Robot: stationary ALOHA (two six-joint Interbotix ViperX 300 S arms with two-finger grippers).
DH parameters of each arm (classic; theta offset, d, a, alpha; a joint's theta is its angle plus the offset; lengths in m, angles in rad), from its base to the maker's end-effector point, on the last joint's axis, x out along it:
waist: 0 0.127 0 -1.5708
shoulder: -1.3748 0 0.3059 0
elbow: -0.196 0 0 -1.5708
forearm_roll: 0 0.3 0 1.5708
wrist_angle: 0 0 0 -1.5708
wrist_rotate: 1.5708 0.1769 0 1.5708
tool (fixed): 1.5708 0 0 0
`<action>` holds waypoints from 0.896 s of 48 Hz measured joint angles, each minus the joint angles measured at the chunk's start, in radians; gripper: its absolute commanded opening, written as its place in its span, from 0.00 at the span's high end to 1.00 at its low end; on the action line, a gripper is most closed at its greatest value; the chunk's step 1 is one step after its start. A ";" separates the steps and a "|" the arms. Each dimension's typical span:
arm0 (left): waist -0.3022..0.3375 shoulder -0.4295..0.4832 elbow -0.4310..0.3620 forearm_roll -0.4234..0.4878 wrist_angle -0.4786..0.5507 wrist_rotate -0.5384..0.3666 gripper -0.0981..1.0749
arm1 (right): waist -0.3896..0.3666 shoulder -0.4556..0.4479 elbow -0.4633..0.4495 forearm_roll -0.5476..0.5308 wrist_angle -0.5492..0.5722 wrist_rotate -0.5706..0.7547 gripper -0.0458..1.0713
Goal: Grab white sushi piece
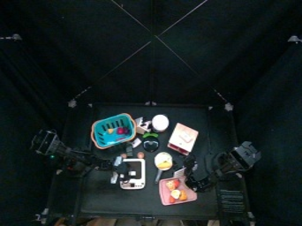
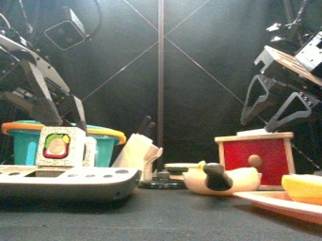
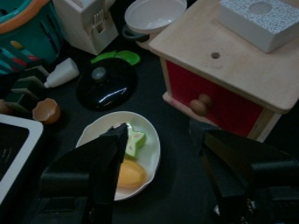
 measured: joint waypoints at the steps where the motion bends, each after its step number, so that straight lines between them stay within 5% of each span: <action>1: 0.002 0.003 0.000 -0.002 -0.002 0.000 0.09 | -0.002 0.002 0.000 0.000 -0.003 0.000 0.14; 43: 0.066 0.086 -0.011 0.011 -0.049 0.006 0.10 | -0.028 0.031 0.000 0.003 -0.058 0.000 0.14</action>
